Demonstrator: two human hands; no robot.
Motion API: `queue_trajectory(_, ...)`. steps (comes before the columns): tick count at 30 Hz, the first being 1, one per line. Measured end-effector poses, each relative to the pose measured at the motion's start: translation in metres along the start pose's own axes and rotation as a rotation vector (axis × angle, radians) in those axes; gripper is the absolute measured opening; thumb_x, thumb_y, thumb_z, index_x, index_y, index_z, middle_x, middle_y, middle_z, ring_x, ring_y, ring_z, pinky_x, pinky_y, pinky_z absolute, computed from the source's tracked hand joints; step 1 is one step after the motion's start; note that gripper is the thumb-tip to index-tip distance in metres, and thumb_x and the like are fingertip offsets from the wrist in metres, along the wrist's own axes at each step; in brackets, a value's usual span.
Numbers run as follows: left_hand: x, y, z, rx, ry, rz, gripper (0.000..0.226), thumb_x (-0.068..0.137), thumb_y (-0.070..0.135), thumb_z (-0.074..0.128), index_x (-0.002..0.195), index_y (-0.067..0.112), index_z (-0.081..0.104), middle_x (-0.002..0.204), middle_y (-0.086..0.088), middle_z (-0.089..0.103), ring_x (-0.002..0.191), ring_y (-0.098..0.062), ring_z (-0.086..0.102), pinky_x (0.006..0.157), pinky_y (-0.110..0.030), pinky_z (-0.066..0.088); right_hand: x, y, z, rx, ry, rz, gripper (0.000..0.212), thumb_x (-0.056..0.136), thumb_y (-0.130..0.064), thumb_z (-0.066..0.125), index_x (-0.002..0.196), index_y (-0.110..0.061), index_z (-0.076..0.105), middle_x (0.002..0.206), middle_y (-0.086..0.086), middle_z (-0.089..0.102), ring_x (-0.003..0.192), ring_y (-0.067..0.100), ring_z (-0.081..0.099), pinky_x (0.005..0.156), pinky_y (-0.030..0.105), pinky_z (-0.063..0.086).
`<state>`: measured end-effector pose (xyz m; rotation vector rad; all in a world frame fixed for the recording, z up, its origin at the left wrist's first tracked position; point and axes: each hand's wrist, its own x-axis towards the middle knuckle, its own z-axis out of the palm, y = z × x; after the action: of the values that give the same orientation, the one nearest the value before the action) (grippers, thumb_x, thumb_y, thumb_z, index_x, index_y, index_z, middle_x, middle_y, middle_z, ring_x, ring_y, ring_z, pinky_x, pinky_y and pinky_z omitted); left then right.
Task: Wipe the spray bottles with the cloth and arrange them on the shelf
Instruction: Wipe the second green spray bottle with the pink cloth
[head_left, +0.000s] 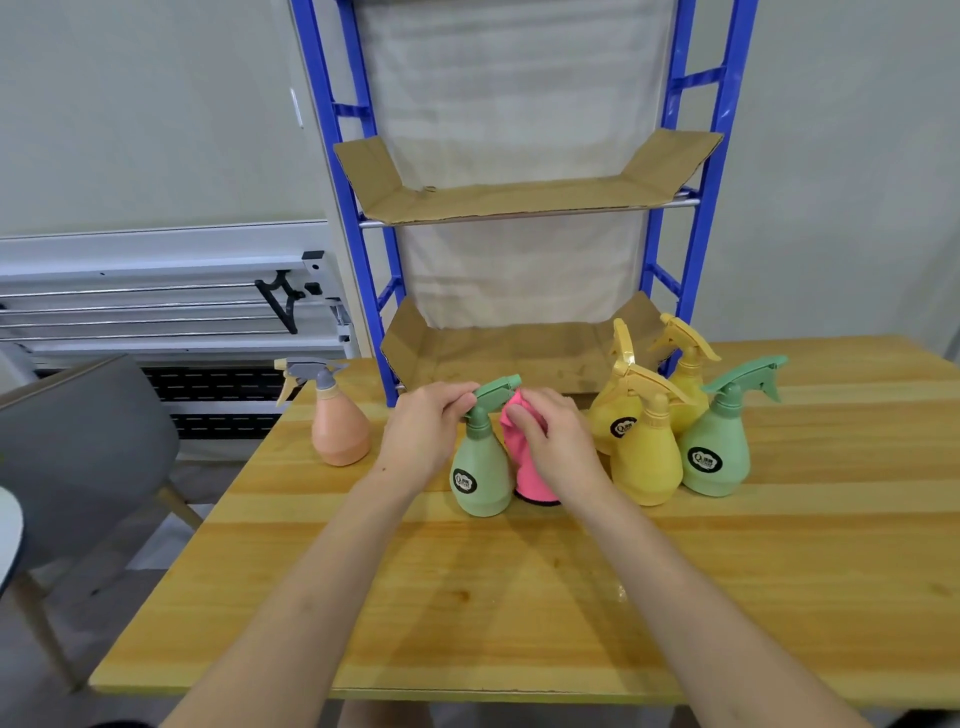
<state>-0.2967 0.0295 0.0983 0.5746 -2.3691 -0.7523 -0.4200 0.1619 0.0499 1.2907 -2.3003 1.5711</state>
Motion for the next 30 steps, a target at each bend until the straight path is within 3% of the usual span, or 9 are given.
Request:
queue_trajectory(10,0.000,-0.006,0.004,-0.003,0.006,0.016,0.025,0.104,0.027,0.056,0.121,0.026,0.075,0.093,0.002,0.063,0.094,-0.025,0.067,0.087,-0.049,0.053,-0.001,0.009,-0.002,0.045,-0.002,0.037,0.016,0.104,-0.017,0.059,0.100,-0.013,0.074,0.099,-0.002,0.067,0.094,0.017,0.060,0.084,0.031,0.044)
queue_trajectory(14,0.000,-0.002,0.001,0.011,0.005,0.027,0.025,0.105,0.024,0.056,0.121,0.022,0.075,0.092,0.000,0.063,0.093,-0.026,0.065,0.086,-0.047,0.052,-0.005,0.016,0.000,0.035,-0.011,0.067,0.017,0.105,-0.018,0.058,0.099,-0.017,0.073,0.096,-0.003,0.070,0.092,0.016,0.063,0.083,0.035,0.047)
queue_trajectory(18,-0.003,0.001,0.002,0.004,0.024,0.021,0.024,0.104,0.023,0.057,0.119,0.021,0.076,0.092,-0.001,0.064,0.091,-0.026,0.065,0.085,-0.045,0.052,-0.010,0.019,-0.002,0.150,0.019,0.194,0.019,0.105,-0.023,0.061,0.116,-0.021,0.075,0.104,-0.009,0.075,0.099,0.009,0.067,0.089,0.032,0.052)
queue_trajectory(21,-0.006,-0.002,0.003,-0.088,0.036,-0.001,0.023,0.103,0.026,0.059,0.117,0.025,0.077,0.099,0.002,0.071,0.093,-0.018,0.070,0.089,-0.045,0.054,-0.021,0.017,-0.002,0.240,0.049,0.297,0.021,0.102,-0.027,0.065,0.120,-0.020,0.073,0.110,-0.012,0.073,0.104,0.002,0.066,0.094,0.033,0.053)
queue_trajectory(25,-0.019,-0.004,0.004,-0.324,0.081,-0.102,0.032,0.102,0.034,0.060,0.131,0.025,0.069,0.110,0.013,0.075,0.095,-0.004,0.073,0.093,-0.029,0.055,-0.039,0.011,-0.001,0.237,0.100,0.298,0.019,0.097,-0.026,0.069,0.116,-0.025,0.069,0.113,-0.014,0.071,0.107,0.004,0.066,0.098,0.037,0.054)
queue_trajectory(30,-0.038,-0.025,0.014,-0.416,0.115,-0.172,0.027,0.105,0.036,0.054,0.124,0.025,0.069,0.107,0.012,0.076,0.094,-0.006,0.073,0.090,-0.037,0.056,-0.057,0.010,0.004,0.124,0.112,0.186,0.025,0.098,-0.022,0.069,0.122,-0.027,0.073,0.118,-0.008,0.061,0.110,0.007,0.058,0.103,0.036,0.048)
